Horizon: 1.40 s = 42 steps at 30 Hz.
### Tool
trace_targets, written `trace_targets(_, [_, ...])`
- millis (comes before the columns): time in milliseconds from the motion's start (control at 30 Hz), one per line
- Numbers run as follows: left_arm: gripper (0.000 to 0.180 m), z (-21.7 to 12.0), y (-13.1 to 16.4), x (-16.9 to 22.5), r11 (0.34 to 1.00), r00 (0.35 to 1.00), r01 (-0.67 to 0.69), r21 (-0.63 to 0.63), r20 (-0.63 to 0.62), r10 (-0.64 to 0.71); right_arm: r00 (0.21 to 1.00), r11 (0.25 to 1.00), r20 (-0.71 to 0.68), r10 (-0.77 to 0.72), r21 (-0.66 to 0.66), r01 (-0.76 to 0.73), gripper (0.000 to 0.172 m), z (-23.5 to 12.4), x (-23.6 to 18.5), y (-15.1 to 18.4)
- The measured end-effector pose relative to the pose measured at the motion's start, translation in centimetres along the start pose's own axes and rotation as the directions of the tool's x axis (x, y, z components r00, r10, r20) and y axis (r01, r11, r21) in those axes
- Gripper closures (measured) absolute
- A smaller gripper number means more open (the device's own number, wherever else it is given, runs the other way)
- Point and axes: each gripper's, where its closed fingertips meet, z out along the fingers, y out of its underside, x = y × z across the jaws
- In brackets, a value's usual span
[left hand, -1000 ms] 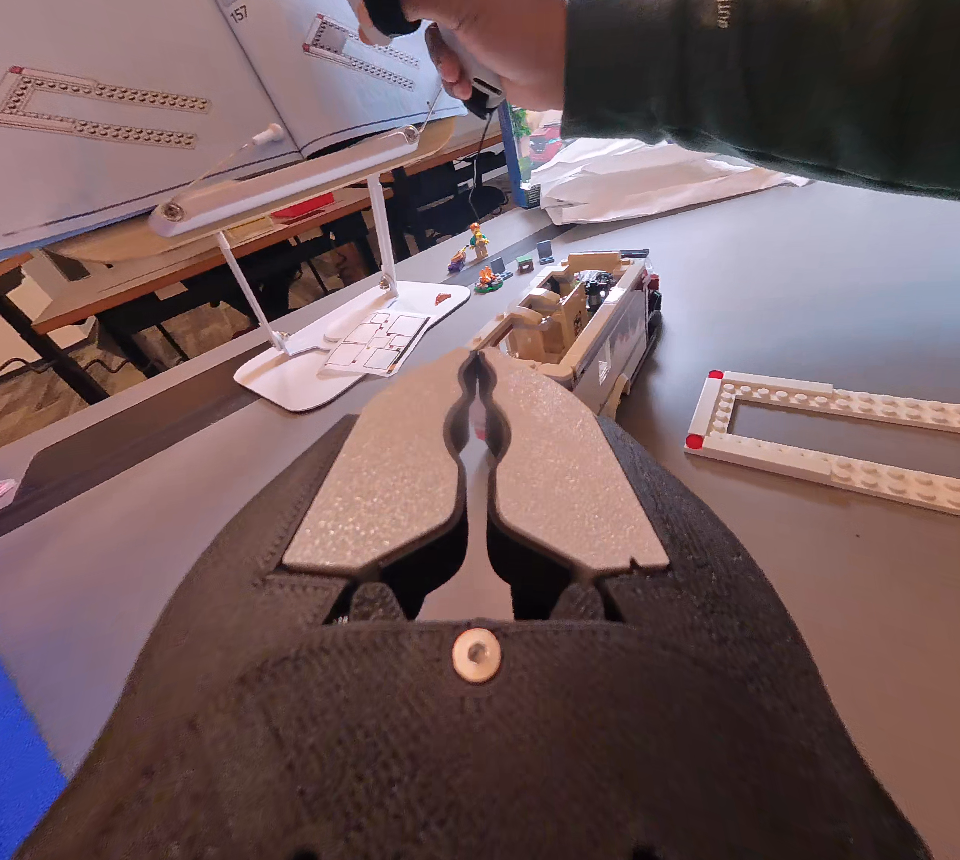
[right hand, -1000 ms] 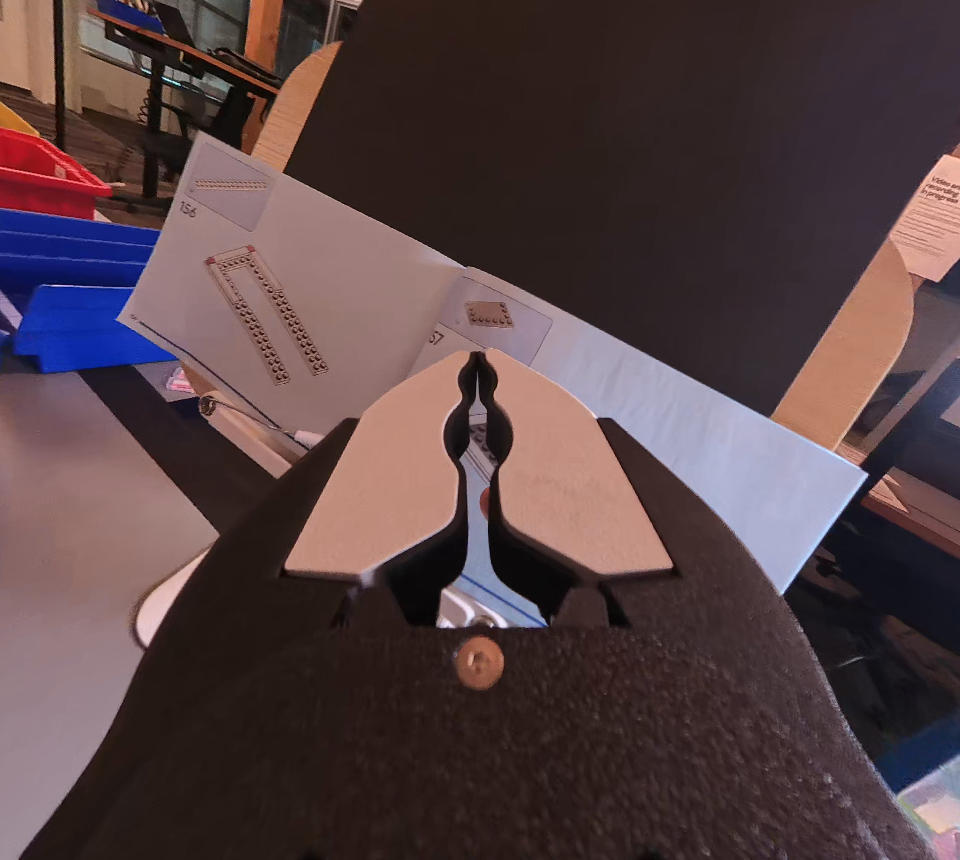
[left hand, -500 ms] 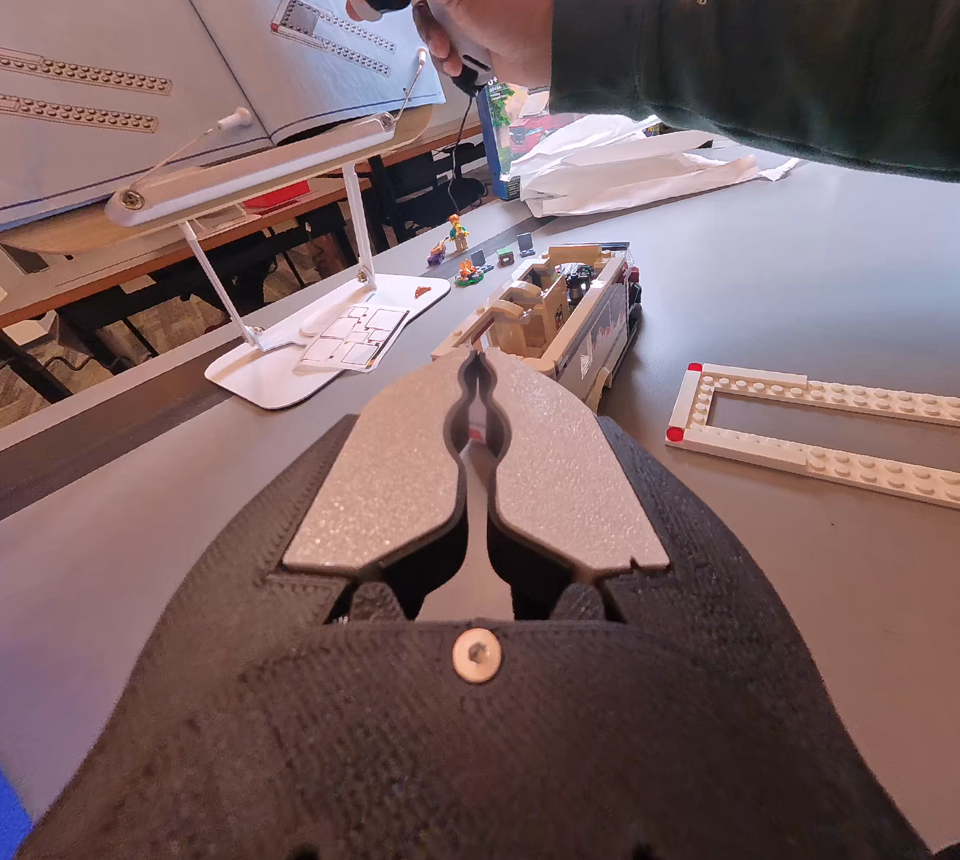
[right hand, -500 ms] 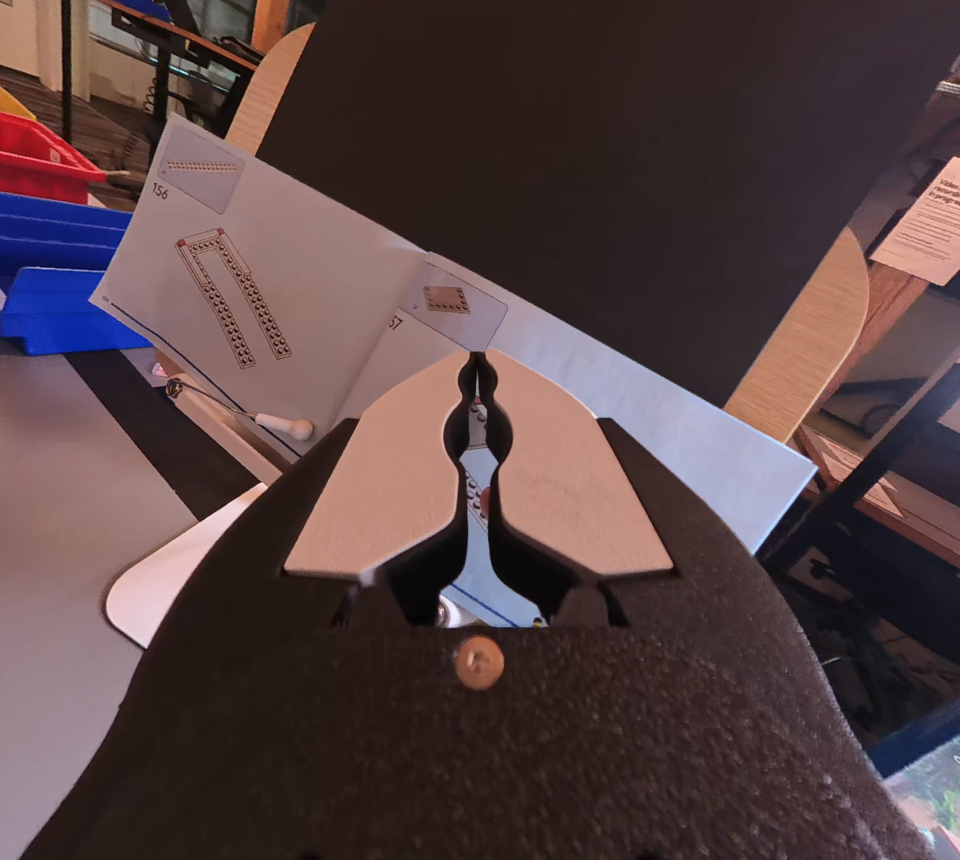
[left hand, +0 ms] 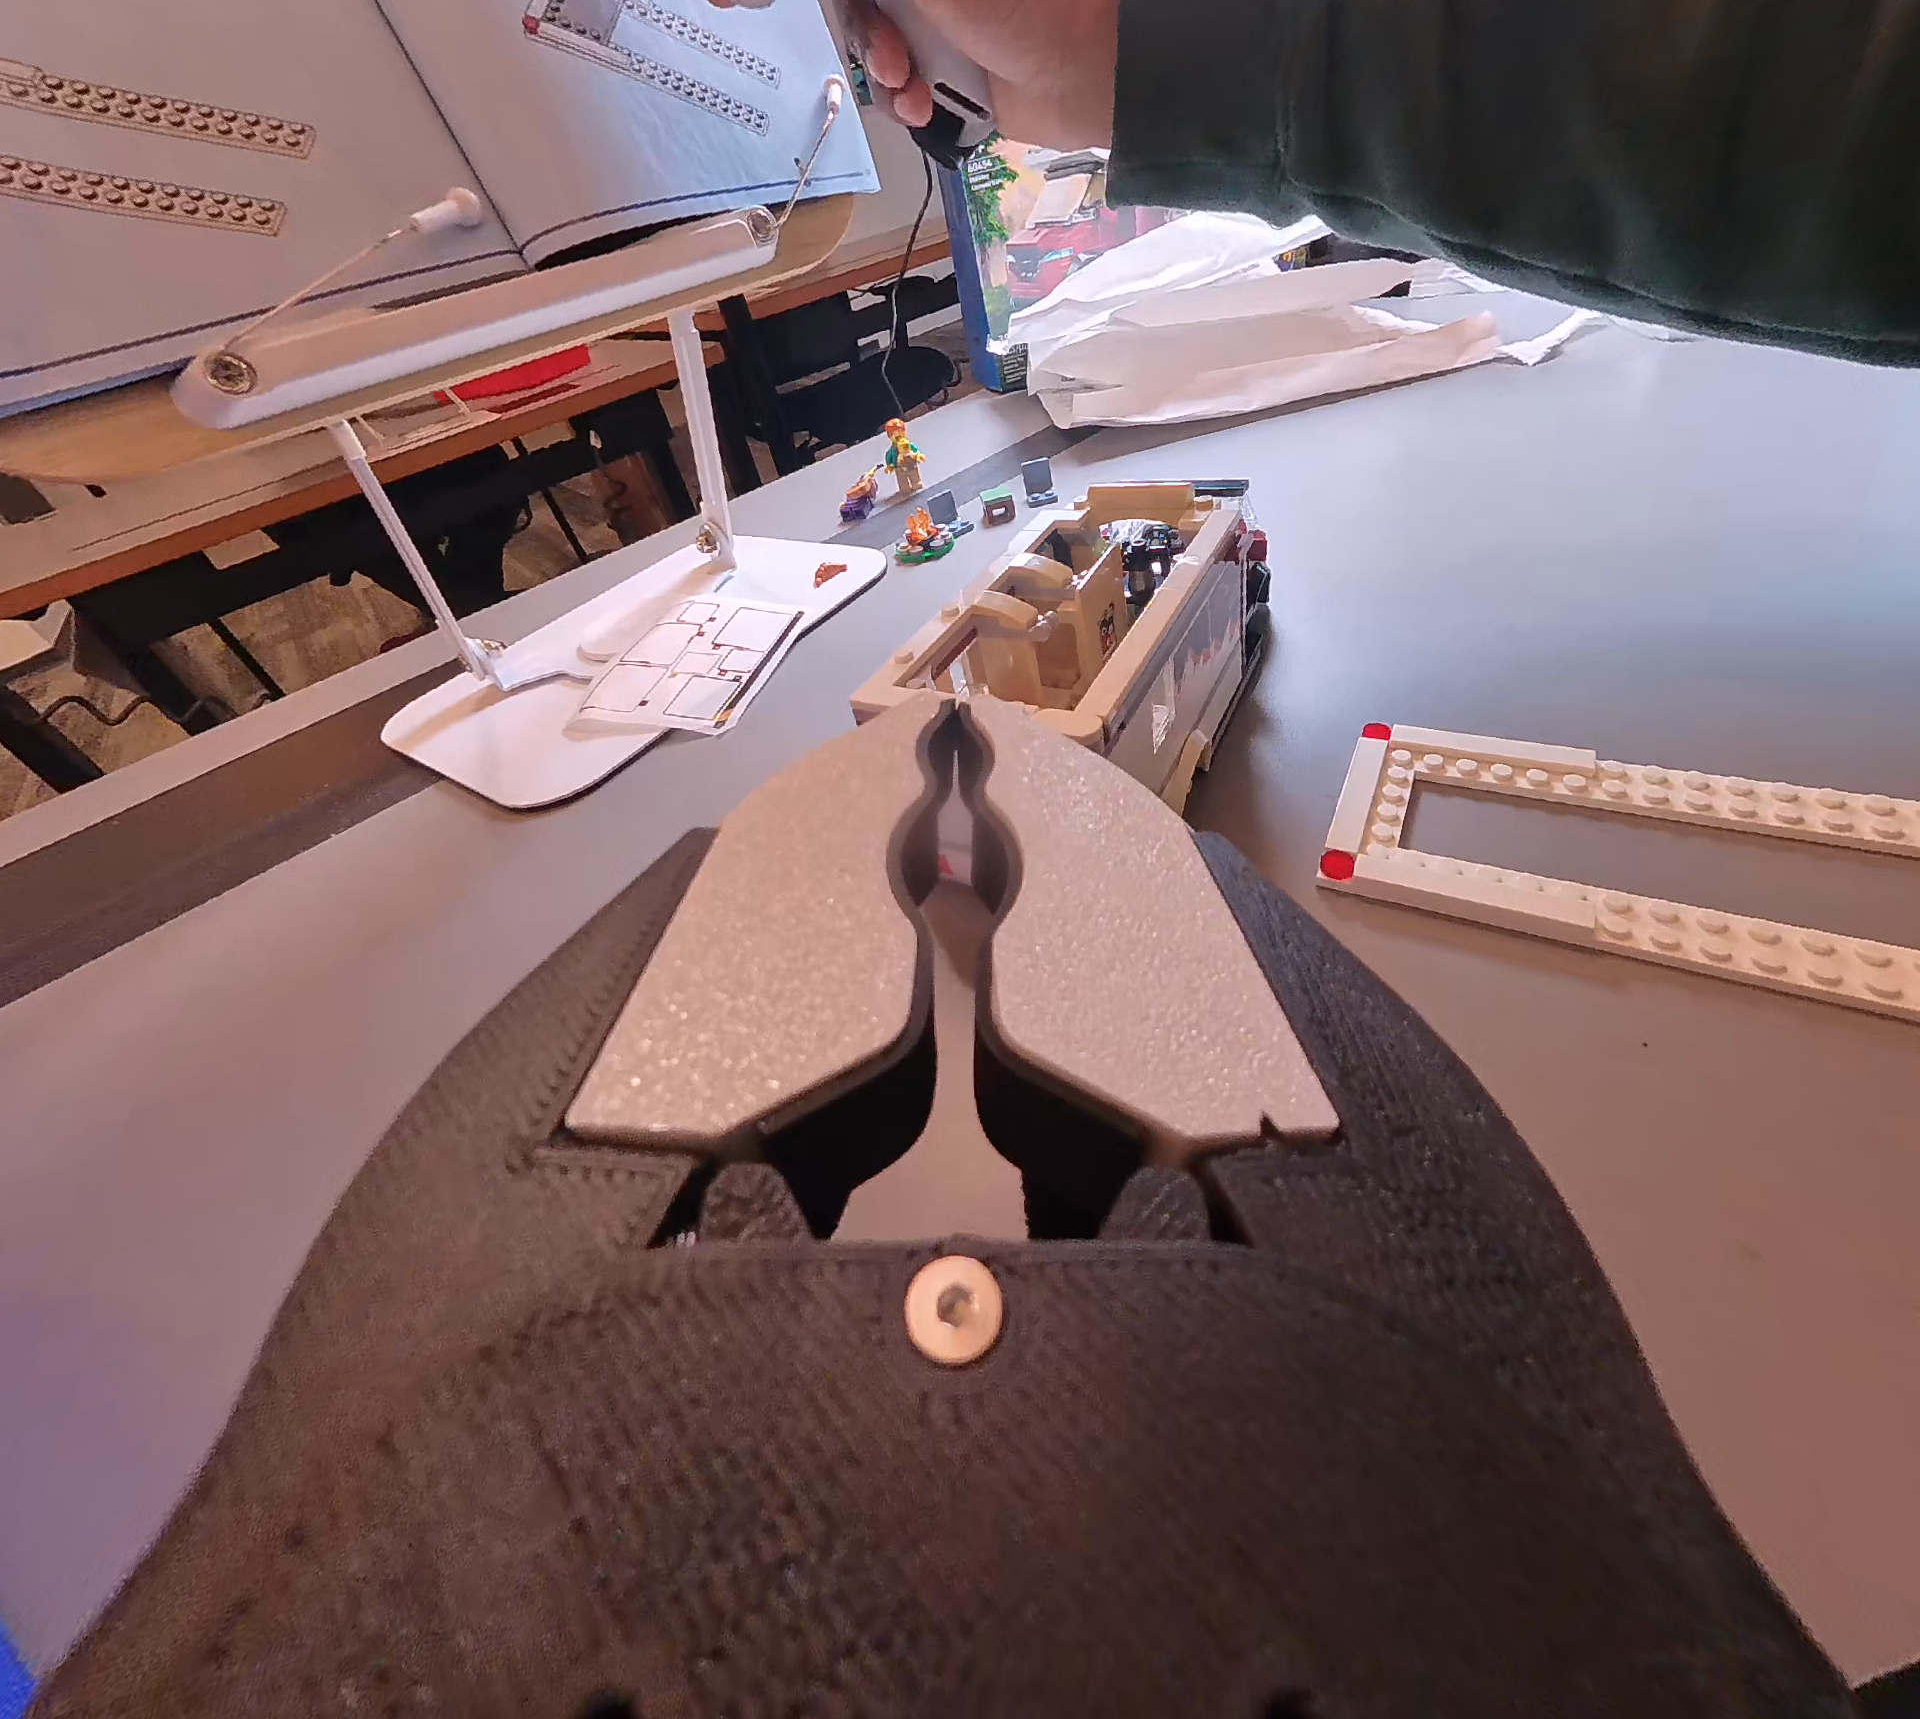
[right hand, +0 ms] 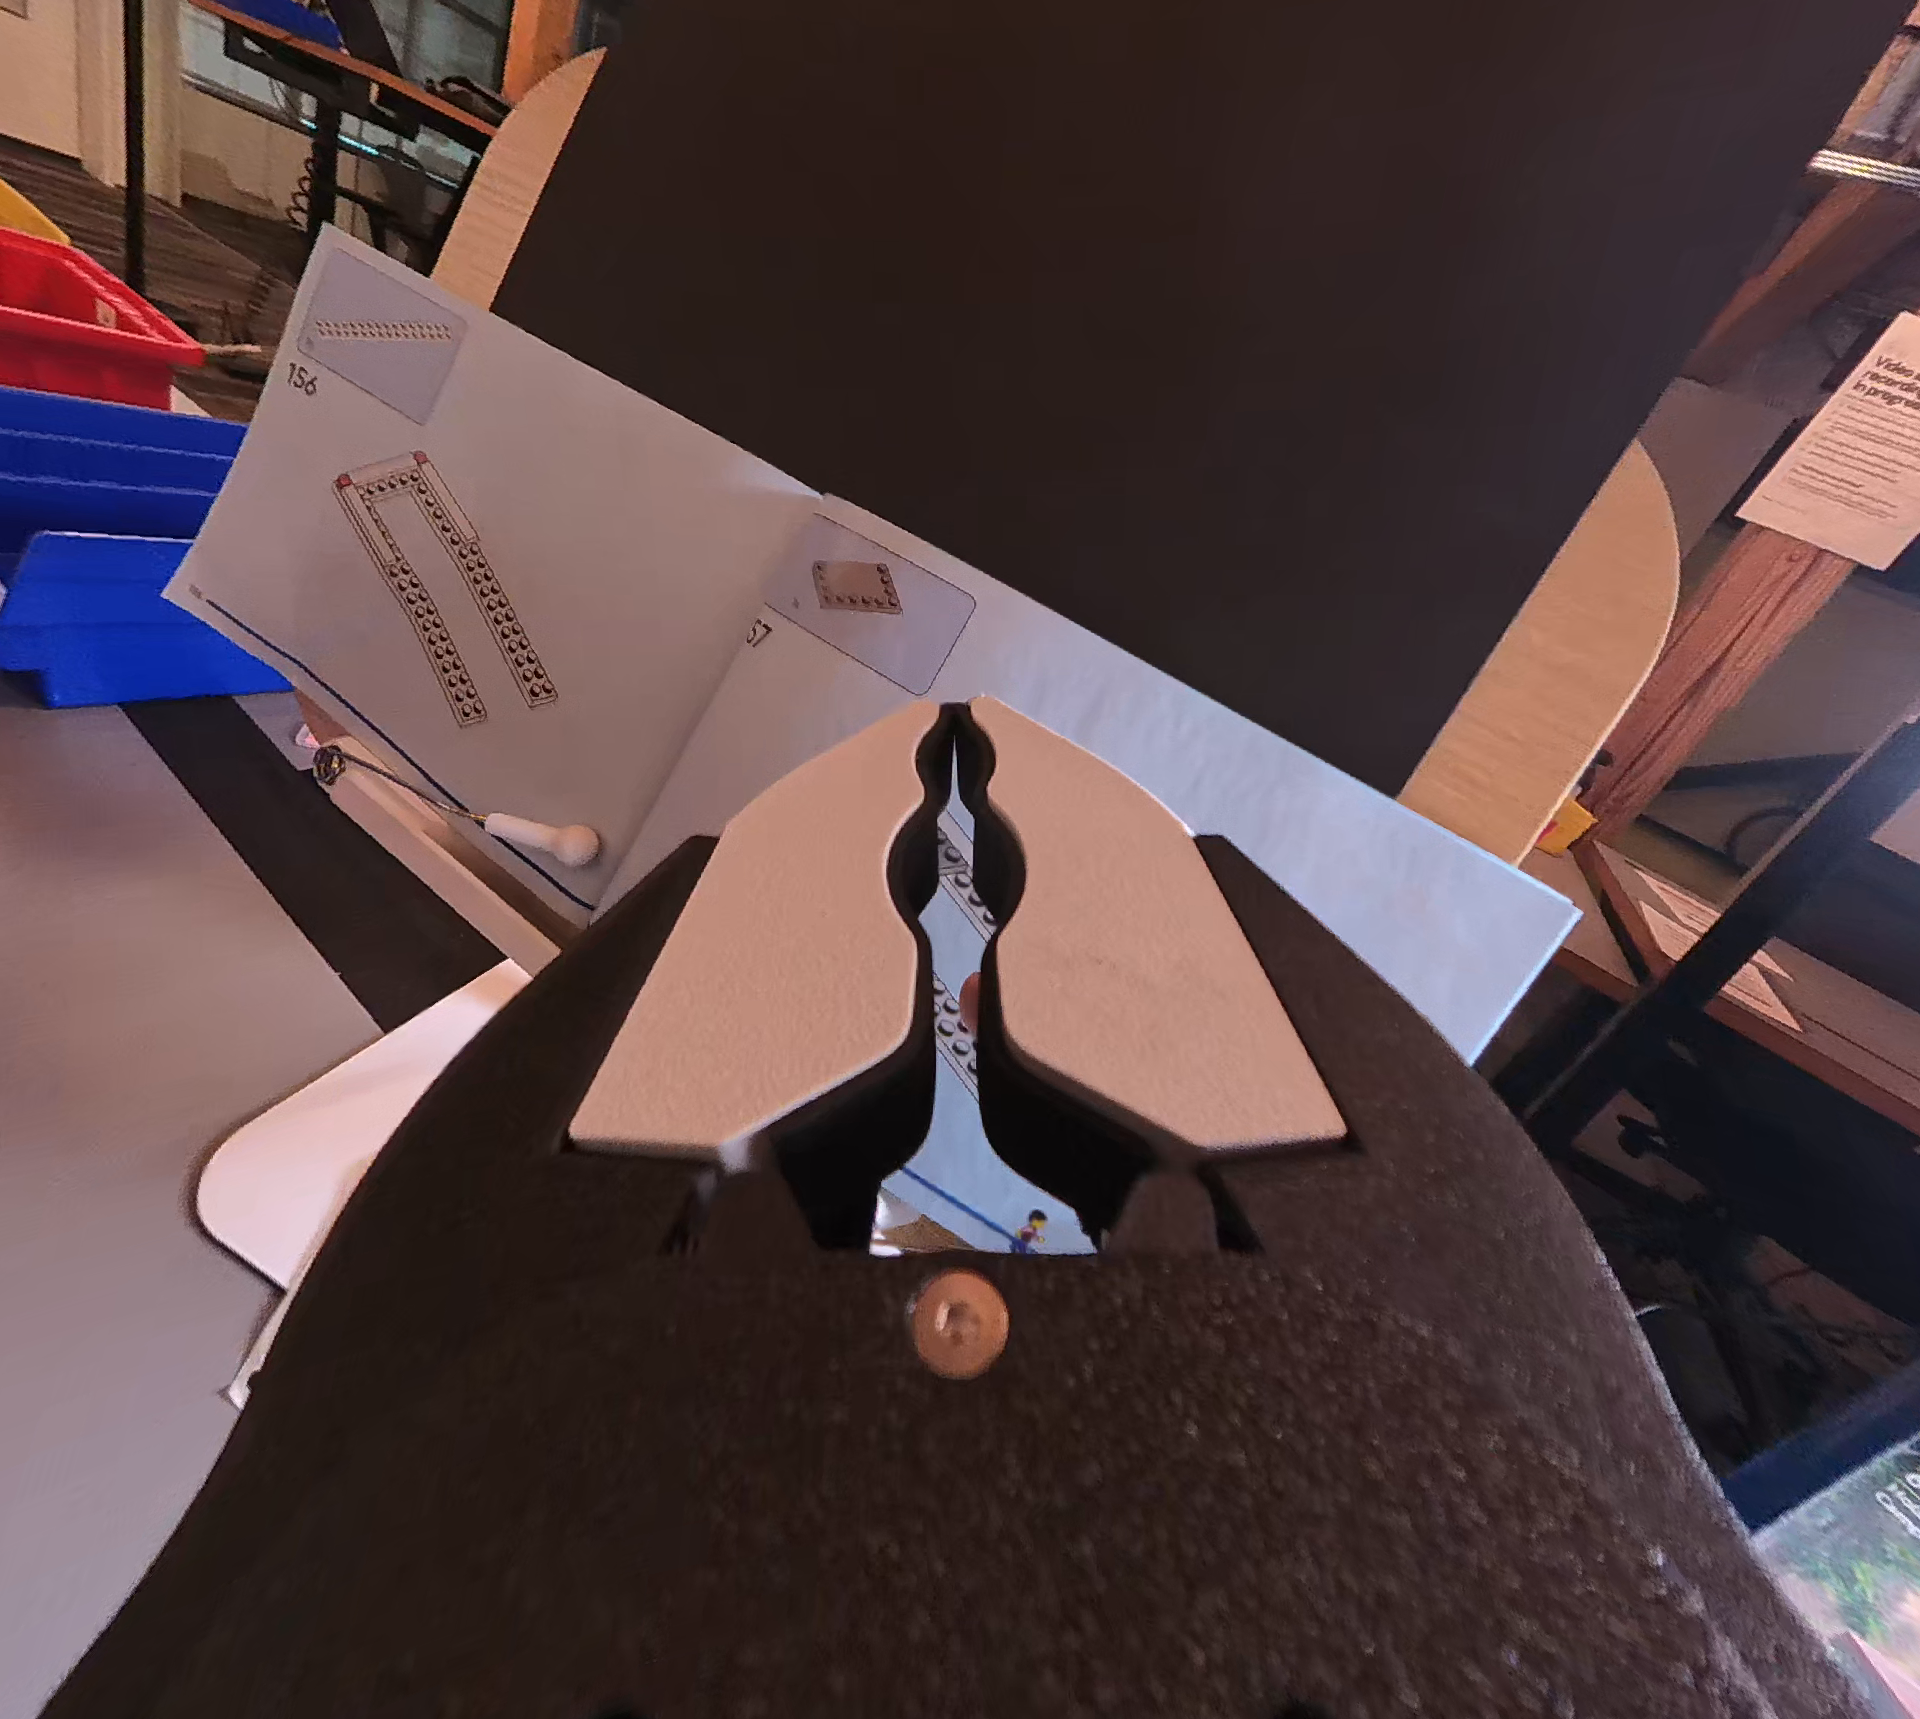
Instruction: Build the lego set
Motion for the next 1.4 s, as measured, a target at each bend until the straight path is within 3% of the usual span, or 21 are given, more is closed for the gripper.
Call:
trace_targets(533, [0.180, 0.0, 0.3, -0.3, 1.000, 1.000, 0.029, -0.005, 0.003, -0.029, 0.999, 0.998, 0.035, 0.030, -0.053, -0.028, 0.172, -0.4, -2.1, 3.9])
trace_targets(1400, [0.180, -0.2, 0.2, -0.8, 0.999, 0.999, 0.044, 0.000, 0.023, -0.044, 0.998, 0.998, 0.042, 0.041, -0.051, -0.039, 0.171, -1.2, -2.5, 3.2])
